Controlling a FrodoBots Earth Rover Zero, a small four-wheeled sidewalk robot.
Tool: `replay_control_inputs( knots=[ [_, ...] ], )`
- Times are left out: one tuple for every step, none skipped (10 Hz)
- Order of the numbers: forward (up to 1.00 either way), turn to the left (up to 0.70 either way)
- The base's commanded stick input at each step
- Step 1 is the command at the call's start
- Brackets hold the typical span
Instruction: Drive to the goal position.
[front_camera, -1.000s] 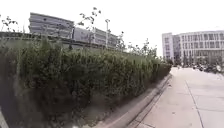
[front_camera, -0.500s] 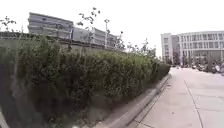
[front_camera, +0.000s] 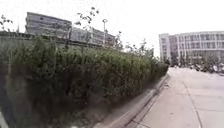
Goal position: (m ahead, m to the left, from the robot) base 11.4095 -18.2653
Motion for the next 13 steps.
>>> replay_control_inputs(
  knots=[
    [0.0,-0.45],
    [0.0,-0.45],
    [0.0,-0.45],
    [0.0,-0.45],
    [0.0,-0.45],
    [0.0,-0.45],
    [0.0,-0.45],
    [0.0,-0.45],
    [0.0,-0.45],
    [0.0,-0.45],
    [0.0,-0.45],
    [0.0,-0.45],
    [0.0,-0.45]
  ],
)
